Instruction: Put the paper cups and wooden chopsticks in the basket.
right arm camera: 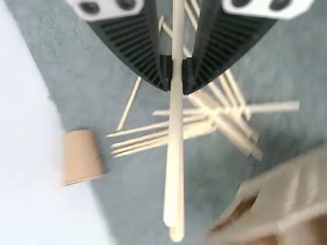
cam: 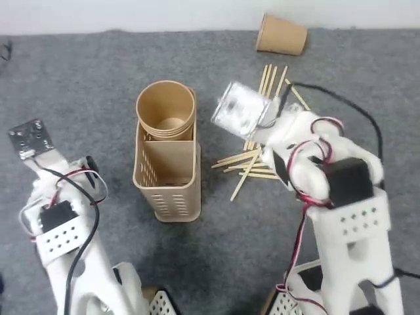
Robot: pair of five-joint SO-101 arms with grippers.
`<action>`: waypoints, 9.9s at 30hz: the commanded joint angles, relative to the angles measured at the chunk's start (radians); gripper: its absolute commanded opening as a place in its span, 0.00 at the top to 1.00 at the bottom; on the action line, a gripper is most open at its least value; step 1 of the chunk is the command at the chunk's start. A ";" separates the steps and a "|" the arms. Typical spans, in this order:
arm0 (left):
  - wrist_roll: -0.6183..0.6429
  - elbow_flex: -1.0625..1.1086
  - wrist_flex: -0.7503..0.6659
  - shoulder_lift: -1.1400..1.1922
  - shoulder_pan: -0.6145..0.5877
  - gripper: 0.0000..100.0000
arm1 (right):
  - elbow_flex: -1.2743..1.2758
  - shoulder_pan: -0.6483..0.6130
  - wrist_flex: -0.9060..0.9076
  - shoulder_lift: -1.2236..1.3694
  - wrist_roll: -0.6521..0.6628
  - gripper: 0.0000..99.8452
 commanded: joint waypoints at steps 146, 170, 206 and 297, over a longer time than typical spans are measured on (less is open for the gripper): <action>0.003 0.079 -0.158 -0.014 0.041 0.81 | -0.384 0.257 -0.094 1.190 0.732 0.88; 0.003 0.079 -0.158 -0.014 0.041 0.81 | -0.374 0.257 -0.142 1.239 0.733 0.99; -0.029 0.094 -0.180 -0.014 0.043 0.81 | -0.404 0.361 -0.027 0.498 0.471 0.99; 0.273 -0.334 0.098 -0.015 0.311 0.81 | 0.770 -0.503 -0.911 -0.208 -0.575 0.99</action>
